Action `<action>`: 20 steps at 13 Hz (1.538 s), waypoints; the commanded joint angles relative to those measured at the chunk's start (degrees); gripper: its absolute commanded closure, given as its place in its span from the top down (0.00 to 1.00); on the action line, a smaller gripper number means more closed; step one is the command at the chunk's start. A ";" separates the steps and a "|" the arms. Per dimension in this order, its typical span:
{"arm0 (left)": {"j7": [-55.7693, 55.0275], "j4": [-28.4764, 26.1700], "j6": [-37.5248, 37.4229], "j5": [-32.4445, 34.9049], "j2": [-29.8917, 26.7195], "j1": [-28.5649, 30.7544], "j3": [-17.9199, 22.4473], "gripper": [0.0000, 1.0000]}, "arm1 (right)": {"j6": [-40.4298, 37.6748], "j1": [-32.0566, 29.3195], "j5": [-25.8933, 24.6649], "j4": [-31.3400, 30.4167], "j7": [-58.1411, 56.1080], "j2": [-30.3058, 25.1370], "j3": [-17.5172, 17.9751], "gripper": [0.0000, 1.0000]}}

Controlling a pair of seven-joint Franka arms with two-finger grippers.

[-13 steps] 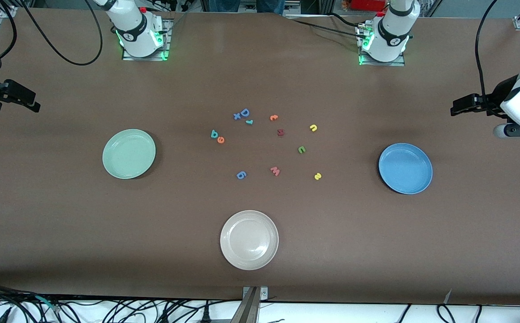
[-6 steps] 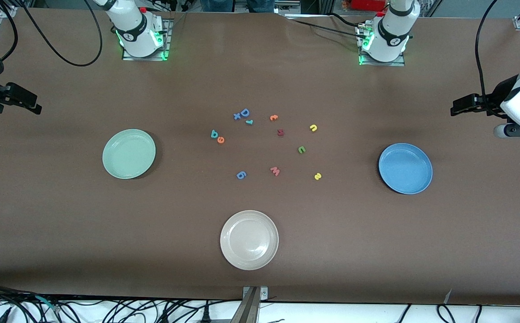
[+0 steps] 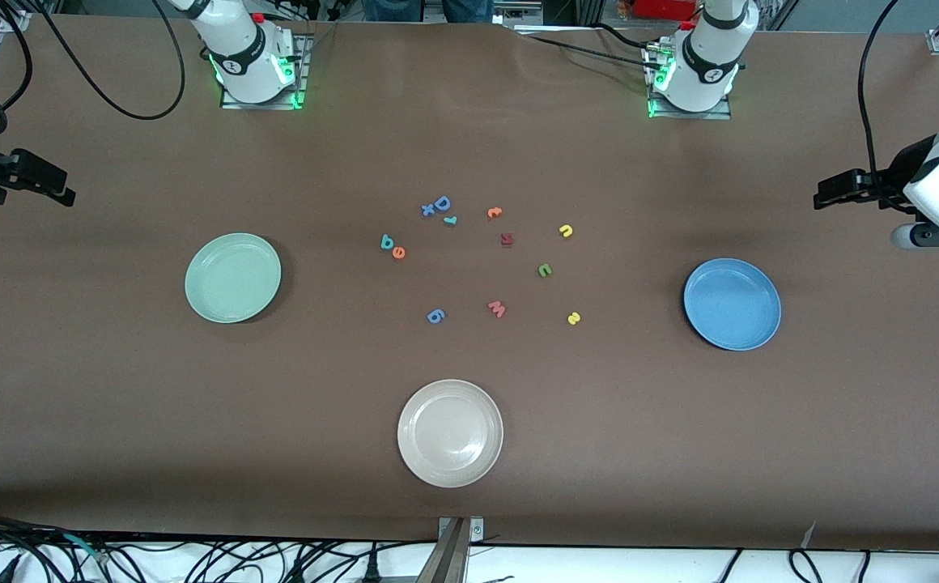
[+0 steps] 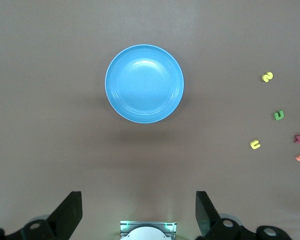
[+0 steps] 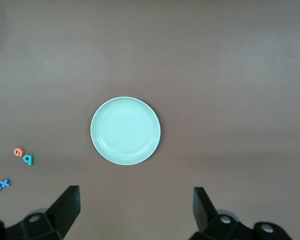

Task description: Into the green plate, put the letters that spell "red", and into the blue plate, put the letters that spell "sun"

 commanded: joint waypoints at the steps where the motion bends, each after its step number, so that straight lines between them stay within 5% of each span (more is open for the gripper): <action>1: 1.22 0.02 0.40 1.94 -0.18 -0.16 -0.12 1.00 | -0.11 -0.26 1.10 -0.13 -0.73 -0.48 0.21 1.00; 20: 1.22 0.02 0.40 1.94 -0.18 -0.16 -0.12 1.00 | -1.25 -0.17 0.93 -0.13 -1.00 -0.57 0.13 1.00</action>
